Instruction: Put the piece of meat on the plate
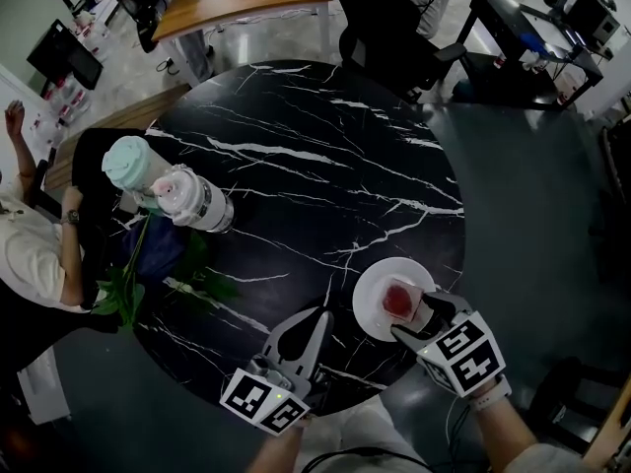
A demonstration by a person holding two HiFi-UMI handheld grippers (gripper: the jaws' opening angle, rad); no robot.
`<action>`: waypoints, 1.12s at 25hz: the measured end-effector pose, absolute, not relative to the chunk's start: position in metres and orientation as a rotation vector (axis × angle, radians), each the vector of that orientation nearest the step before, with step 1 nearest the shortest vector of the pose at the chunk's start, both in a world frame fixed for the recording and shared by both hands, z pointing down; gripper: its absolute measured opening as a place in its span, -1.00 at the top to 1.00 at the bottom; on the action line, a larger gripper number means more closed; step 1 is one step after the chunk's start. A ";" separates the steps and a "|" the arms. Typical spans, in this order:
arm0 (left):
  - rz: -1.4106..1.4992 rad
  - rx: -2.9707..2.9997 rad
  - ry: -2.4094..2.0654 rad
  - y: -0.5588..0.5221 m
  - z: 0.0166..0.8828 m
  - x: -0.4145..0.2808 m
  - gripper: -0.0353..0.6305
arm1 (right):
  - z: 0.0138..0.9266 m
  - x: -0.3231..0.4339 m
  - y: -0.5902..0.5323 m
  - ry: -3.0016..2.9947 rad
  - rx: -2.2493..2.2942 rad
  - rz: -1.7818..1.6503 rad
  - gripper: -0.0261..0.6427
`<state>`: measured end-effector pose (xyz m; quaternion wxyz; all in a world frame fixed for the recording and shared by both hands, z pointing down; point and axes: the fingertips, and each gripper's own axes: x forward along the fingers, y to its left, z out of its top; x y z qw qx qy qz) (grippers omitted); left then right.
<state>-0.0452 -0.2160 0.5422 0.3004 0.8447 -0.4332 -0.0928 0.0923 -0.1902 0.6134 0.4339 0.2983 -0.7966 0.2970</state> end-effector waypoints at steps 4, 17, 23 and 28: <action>-0.251 2.252 -1.144 -0.209 0.538 -0.044 0.87 | 0.607 0.094 -0.183 -2.010 0.792 0.756 0.10; -0.270 2.311 -1.083 -0.168 0.511 -0.031 0.87 | 0.552 0.084 -0.149 -2.213 0.931 0.729 0.10; -0.286 2.342 -1.031 -0.143 0.492 -0.022 0.87 | 0.509 0.078 -0.122 -2.371 1.037 0.809 0.13; -0.308 2.369 -0.983 -0.123 0.472 -0.014 0.87 | 0.477 0.080 -0.100 -2.438 1.147 0.874 0.66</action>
